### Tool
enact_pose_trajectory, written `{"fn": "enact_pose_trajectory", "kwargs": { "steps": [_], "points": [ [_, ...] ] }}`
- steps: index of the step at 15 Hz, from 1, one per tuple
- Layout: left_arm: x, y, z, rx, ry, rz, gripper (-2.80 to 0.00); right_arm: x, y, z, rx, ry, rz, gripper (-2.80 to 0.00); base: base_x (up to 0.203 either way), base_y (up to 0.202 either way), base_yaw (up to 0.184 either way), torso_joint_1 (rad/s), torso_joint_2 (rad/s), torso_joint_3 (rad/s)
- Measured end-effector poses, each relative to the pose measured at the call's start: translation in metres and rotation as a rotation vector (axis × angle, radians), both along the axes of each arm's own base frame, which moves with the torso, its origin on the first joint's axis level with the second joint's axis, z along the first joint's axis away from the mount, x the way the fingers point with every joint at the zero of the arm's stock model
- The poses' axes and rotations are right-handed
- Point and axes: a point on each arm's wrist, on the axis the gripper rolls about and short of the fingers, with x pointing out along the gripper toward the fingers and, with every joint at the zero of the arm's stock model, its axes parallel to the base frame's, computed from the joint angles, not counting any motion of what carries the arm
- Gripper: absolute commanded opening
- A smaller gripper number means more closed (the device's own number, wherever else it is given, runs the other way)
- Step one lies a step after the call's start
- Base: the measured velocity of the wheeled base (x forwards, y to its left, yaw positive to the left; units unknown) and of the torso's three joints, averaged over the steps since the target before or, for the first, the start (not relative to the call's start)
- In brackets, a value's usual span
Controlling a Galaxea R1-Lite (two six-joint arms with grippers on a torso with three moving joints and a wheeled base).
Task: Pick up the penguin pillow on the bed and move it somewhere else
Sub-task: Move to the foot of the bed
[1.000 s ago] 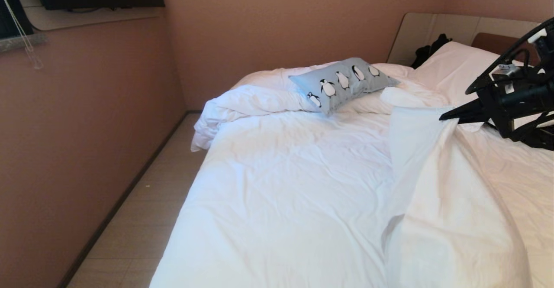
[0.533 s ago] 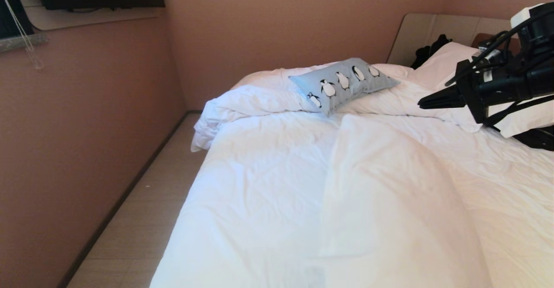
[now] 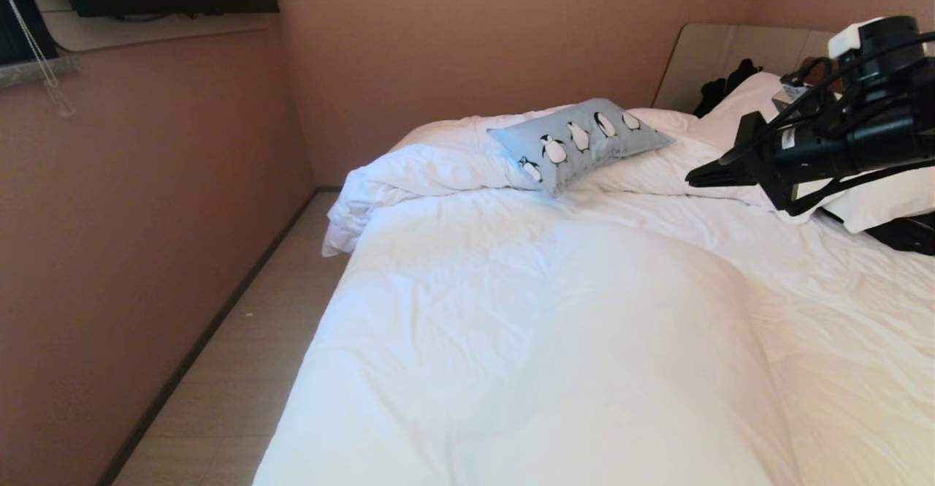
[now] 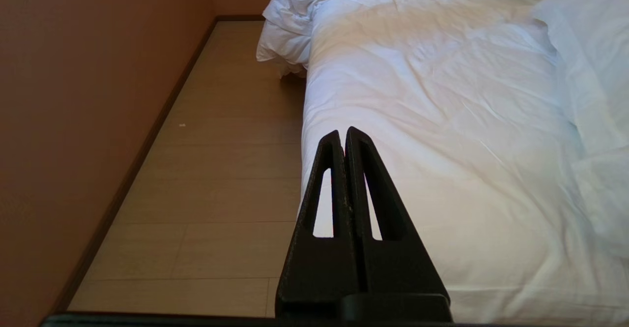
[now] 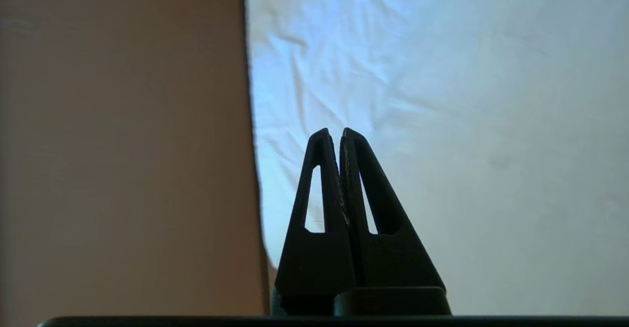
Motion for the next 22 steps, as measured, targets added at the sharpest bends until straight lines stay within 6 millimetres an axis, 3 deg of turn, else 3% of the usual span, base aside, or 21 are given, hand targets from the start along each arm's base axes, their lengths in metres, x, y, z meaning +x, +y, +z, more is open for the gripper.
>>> {"fn": "enact_pose_trajectory", "kwargs": {
  "steps": [4,7,8,11,16,19,22],
  "points": [
    [0.000,0.000,0.000,0.000,0.000,0.000,-2.80,0.005,-0.003,-0.042,-0.143,0.093,-0.090,-2.80,0.000,0.000,0.000,0.000,0.00,0.000],
    [0.000,0.000,0.000,0.000,0.000,-0.001,-2.80,-0.011,-0.011,-0.077,-0.272,0.212,-0.175,-2.80,0.000,0.000,0.000,0.000,0.00,0.000],
    [0.000,0.000,0.000,0.000,0.000,-0.001,-2.80,-0.019,-0.015,-0.089,-0.307,0.260,-0.198,0.00,0.000,0.000,0.000,0.000,0.00,0.000],
    [0.000,0.000,0.000,0.000,0.000,-0.001,-2.80,-0.052,-0.032,-0.125,-0.367,0.392,-0.233,0.00,0.000,0.000,0.000,0.000,0.00,0.000],
    [0.000,0.000,0.000,0.000,0.000,0.000,-2.80,-0.090,-0.057,-0.150,-0.370,0.390,-0.232,0.00,0.000,0.000,0.000,0.000,0.00,0.000],
    [0.000,0.000,0.000,0.001,0.000,0.000,-2.80,-0.098,-0.062,-0.167,-0.382,0.340,-0.165,0.00,0.000,0.000,0.000,0.000,0.00,0.000],
    [0.000,0.000,0.000,0.000,0.000,-0.001,-2.80,-0.088,-0.064,-0.177,-0.396,0.269,-0.110,0.00,0.000,0.000,0.000,0.000,0.00,0.000]
  ]
}}
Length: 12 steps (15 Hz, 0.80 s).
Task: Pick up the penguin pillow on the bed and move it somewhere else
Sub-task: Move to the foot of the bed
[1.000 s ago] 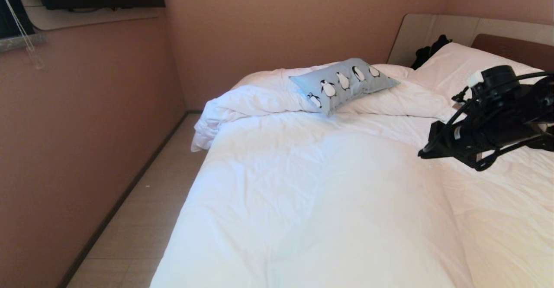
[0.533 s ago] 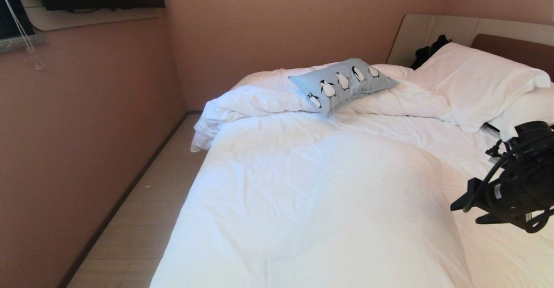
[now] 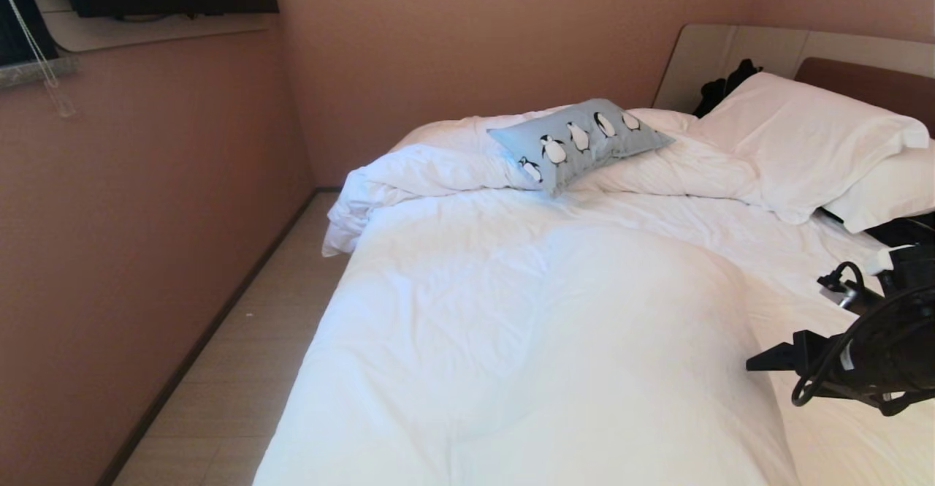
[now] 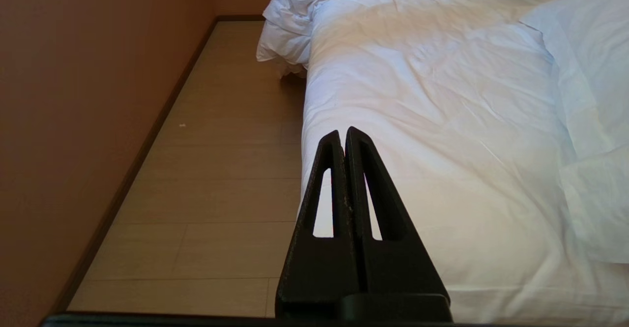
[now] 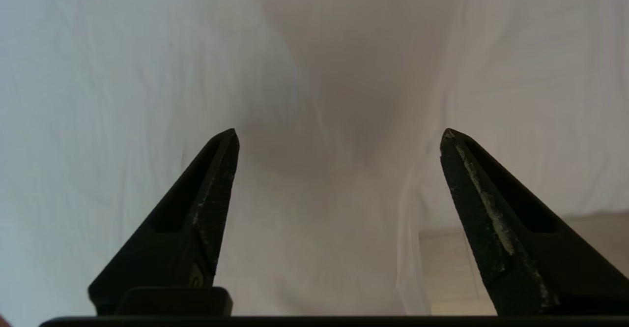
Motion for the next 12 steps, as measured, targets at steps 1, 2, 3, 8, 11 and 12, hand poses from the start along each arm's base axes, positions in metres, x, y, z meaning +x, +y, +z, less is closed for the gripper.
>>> {"fn": "enact_pose_trajectory", "kwargs": {
  "steps": [1,2,3,8,11,12],
  "points": [
    [0.000,0.000,0.000,0.000,0.000,0.000,-2.80,0.005,0.000,-0.003,-0.004,-0.014,0.015,0.00,0.000,0.000,0.000,0.000,0.00,0.000],
    [0.000,0.000,0.000,0.000,0.000,0.000,-2.80,0.008,0.000,-0.005,-0.008,-0.026,0.022,0.00,0.000,0.000,0.000,0.000,0.00,0.000],
    [0.000,0.000,0.000,0.000,0.000,0.000,-2.80,0.011,0.000,-0.007,-0.011,-0.035,0.028,0.00,0.000,0.000,0.000,0.000,0.00,0.000],
    [0.000,0.000,0.000,0.000,0.000,0.000,-2.80,0.016,0.015,-0.017,-0.014,-0.027,0.085,0.00,0.000,0.000,0.000,0.000,0.00,0.000],
    [0.000,0.000,0.000,0.000,0.000,0.001,-2.80,0.016,0.040,-0.029,-0.009,0.022,0.169,0.00,0.000,0.000,0.000,0.000,0.00,0.000],
    [0.000,0.000,0.000,0.000,0.000,0.001,-2.80,0.016,0.046,-0.033,-0.007,0.038,0.192,0.00,0.000,0.000,0.000,0.000,0.00,0.000]
  ]
}}
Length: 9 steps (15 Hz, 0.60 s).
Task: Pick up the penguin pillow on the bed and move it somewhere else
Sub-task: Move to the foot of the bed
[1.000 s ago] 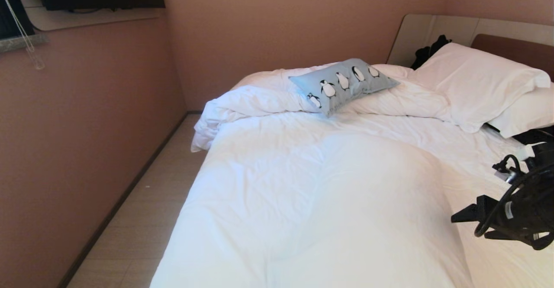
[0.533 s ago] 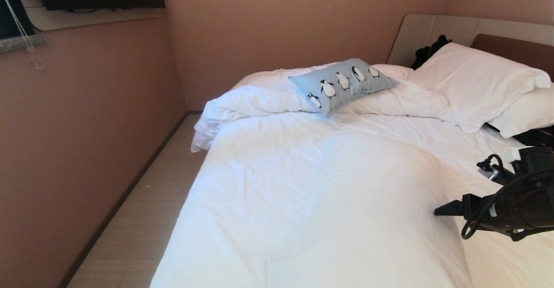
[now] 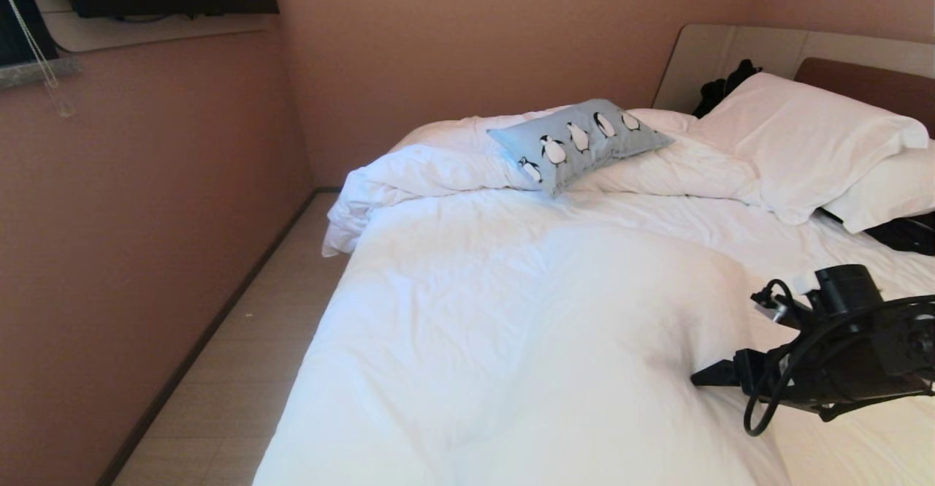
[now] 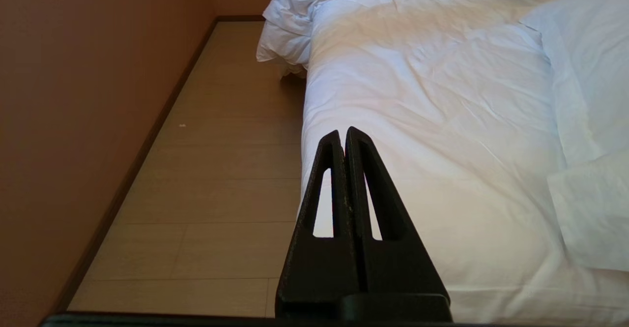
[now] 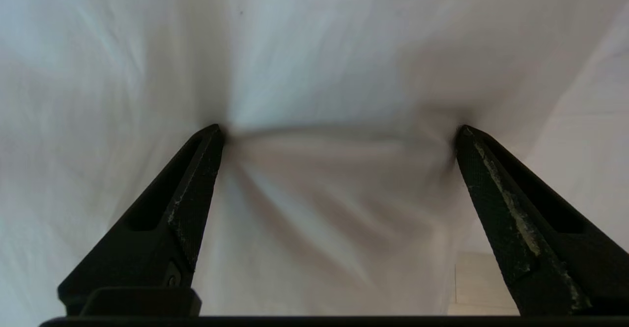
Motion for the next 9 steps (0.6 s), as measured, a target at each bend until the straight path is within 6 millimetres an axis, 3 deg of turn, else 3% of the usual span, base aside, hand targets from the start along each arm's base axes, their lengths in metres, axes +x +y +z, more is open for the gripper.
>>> {"fn": "enact_pose_trajectory", "kwargs": {
  "steps": [3,4,7,9],
  "points": [
    [0.000,0.000,0.000,0.000,0.000,0.000,-2.80,0.005,0.016,-0.017,0.005,0.063,0.046,0.00,0.000,0.000,0.000,0.000,0.00,0.000],
    [0.000,0.000,0.000,0.000,0.000,0.000,-2.80,0.007,0.021,-0.023,0.003,0.084,0.058,-2.80,0.000,0.000,0.000,0.000,0.00,0.000],
    [0.000,0.000,0.000,0.000,0.000,-0.001,-2.80,0.011,0.032,-0.040,-0.017,0.129,0.066,-2.80,0.000,0.000,0.000,0.000,0.00,0.000],
    [0.000,0.000,0.000,0.000,0.000,-0.001,-2.80,0.015,0.034,-0.042,-0.007,0.112,0.042,-2.80,0.000,0.000,0.000,0.000,0.00,0.000]
  ]
}}
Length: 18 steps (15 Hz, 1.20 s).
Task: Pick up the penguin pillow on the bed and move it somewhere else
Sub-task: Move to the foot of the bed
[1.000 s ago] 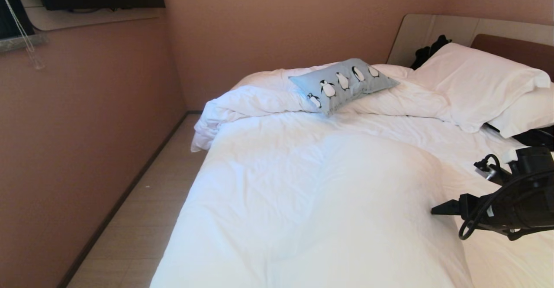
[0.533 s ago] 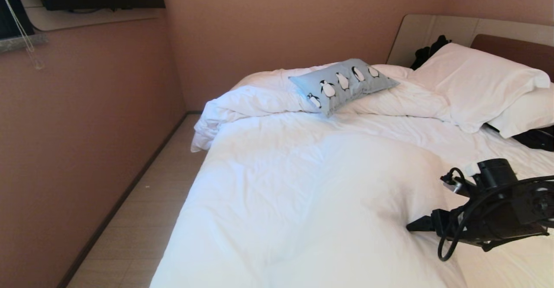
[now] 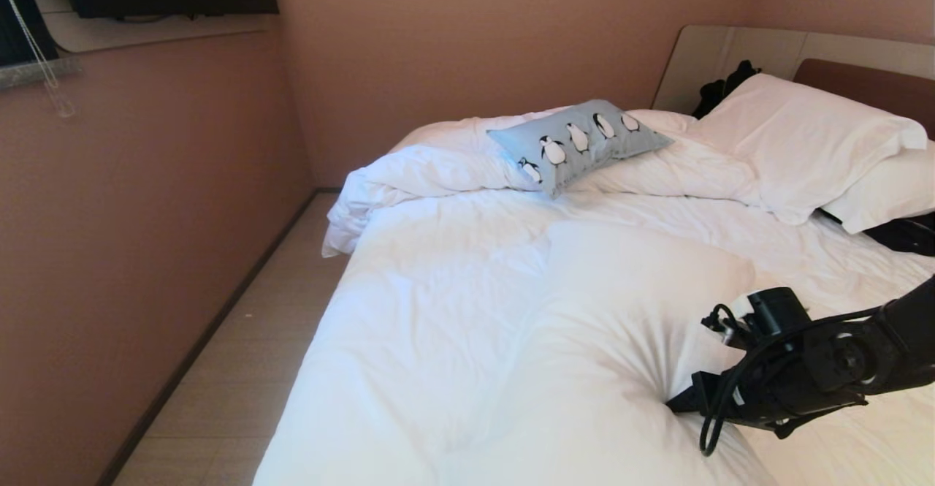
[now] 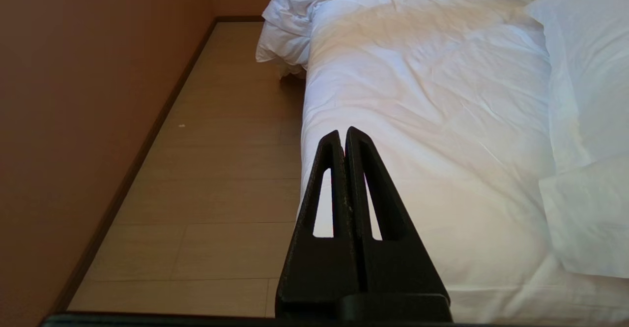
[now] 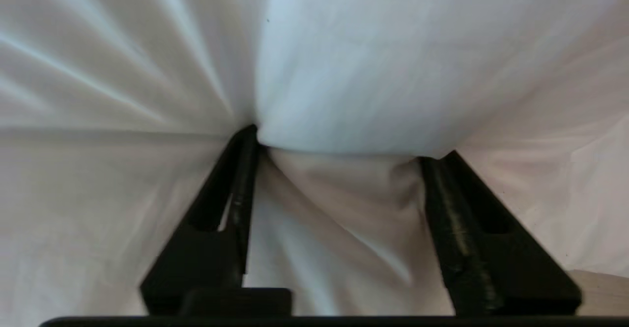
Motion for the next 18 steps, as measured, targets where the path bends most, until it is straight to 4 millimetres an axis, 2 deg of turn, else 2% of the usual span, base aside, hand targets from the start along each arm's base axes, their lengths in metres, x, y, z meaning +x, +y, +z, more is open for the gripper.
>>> {"fn": "enact_pose_trajectory", "kwargs": {
  "steps": [3,7,11,14,18],
  "points": [
    [0.000,0.000,0.000,0.000,0.000,0.001,-2.80,0.005,0.004,0.007,0.046,-0.038,-0.026,-2.80,0.000,0.000,0.000,0.000,0.00,0.000],
    [0.000,0.000,0.000,0.000,0.000,0.000,-2.80,0.016,0.010,0.031,0.155,-0.106,-0.022,-2.80,0.000,0.000,0.000,0.000,0.00,0.000],
    [0.000,0.000,0.000,0.000,0.000,0.001,-2.80,0.030,0.027,0.062,0.238,-0.201,-0.001,-2.80,0.000,0.000,0.000,0.000,0.00,0.000],
    [0.000,0.000,0.000,0.000,0.000,0.000,-2.80,0.041,0.032,0.084,0.269,-0.269,-0.005,-2.80,0.000,0.000,0.000,0.000,0.00,0.000],
    [0.000,0.000,0.000,0.000,0.000,0.001,-2.80,0.057,0.036,0.125,0.337,-0.396,-0.027,-2.80,0.000,0.000,0.000,0.000,0.00,0.000]
  ]
}}
